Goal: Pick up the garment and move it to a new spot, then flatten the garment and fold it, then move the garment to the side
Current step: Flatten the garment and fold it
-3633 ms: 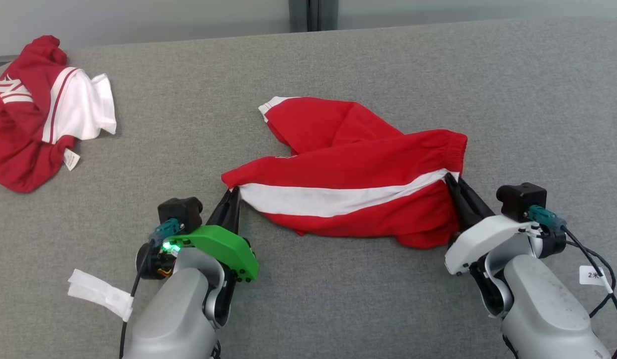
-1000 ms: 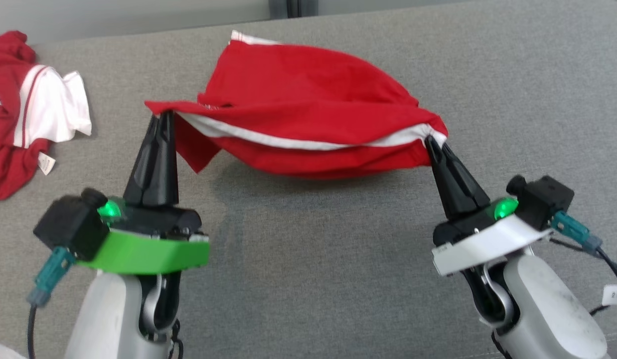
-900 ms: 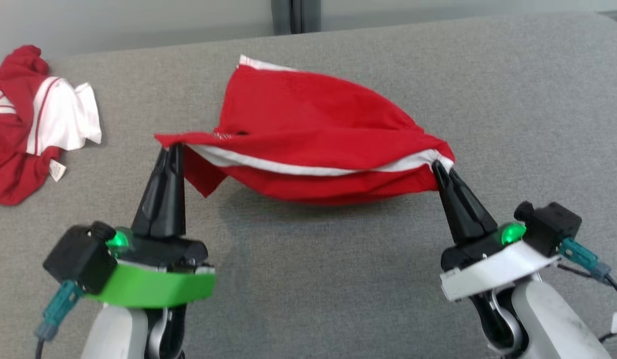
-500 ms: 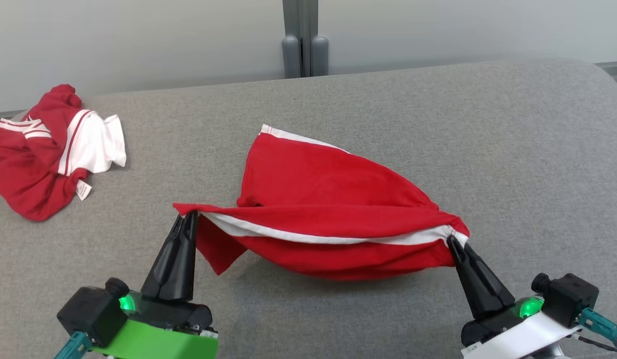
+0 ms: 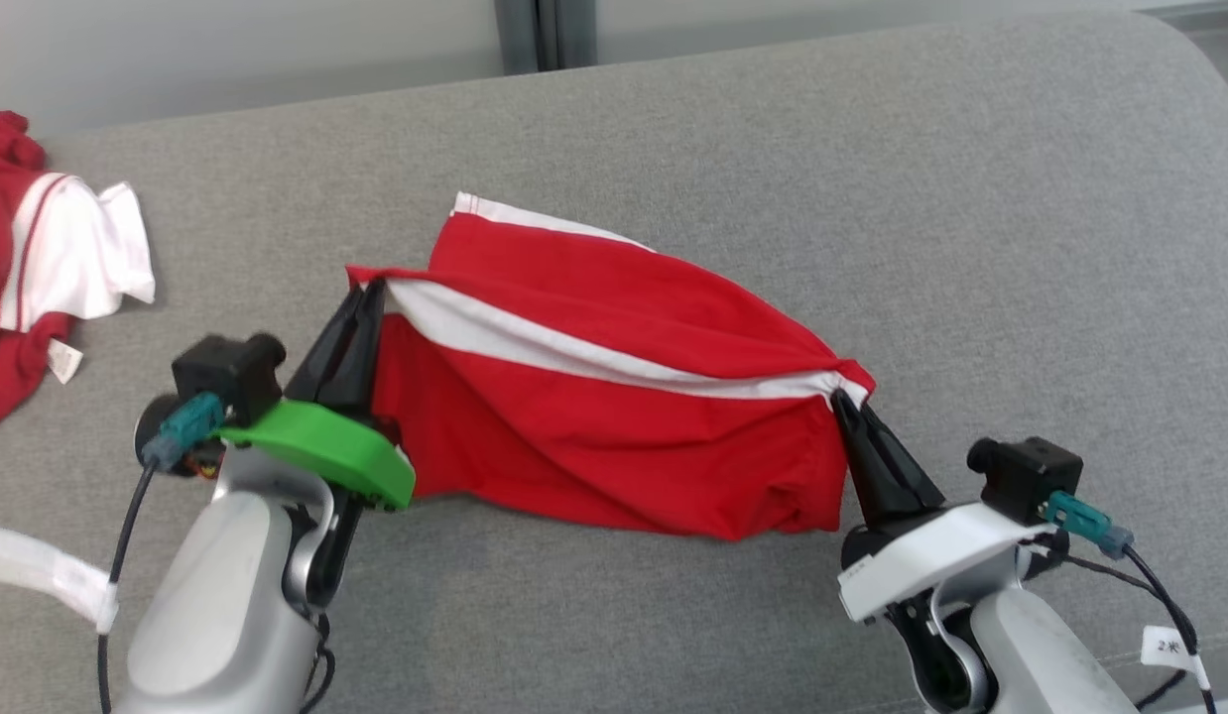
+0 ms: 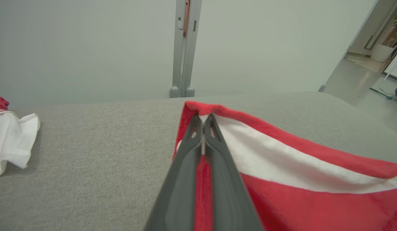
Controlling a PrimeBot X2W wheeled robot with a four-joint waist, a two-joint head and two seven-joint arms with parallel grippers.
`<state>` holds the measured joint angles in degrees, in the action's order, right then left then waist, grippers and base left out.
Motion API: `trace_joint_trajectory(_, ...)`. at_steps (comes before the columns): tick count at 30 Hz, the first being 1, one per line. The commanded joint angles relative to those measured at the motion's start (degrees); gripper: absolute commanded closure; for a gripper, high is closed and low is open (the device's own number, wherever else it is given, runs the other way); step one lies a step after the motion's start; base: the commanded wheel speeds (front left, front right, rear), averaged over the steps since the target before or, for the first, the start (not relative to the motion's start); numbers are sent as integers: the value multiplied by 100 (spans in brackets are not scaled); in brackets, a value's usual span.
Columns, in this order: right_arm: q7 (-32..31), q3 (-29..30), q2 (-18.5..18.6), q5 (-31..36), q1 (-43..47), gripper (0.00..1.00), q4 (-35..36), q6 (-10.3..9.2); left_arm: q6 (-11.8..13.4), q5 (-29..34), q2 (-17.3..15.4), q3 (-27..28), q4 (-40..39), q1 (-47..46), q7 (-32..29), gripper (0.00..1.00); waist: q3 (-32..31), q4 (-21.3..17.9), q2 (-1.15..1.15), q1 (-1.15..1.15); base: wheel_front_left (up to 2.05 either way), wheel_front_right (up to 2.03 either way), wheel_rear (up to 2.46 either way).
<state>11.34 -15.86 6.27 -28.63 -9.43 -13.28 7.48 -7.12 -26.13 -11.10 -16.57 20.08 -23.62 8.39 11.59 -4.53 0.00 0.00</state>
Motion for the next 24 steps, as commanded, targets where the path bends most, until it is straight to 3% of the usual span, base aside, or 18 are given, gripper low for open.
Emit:
trace_joint_trajectory(1,70,-25,-70,6,-242,100,-140,2,-33,88,-15,-56,284,-395,56,100,477,-301,0,0,0,0,0)
trace_joint_trajectory(15,385,-32,-332,-21,-1419,100,-1180,2,18,346,100,-373,2704,-2450,441,100,1268,-632,0,0,0,0,0)
trace_joint_trajectory(24,390,-74,-333,-147,-1650,97,-1110,2,74,370,277,-399,3608,-3066,578,100,1351,-658,0,0,0,0,0)
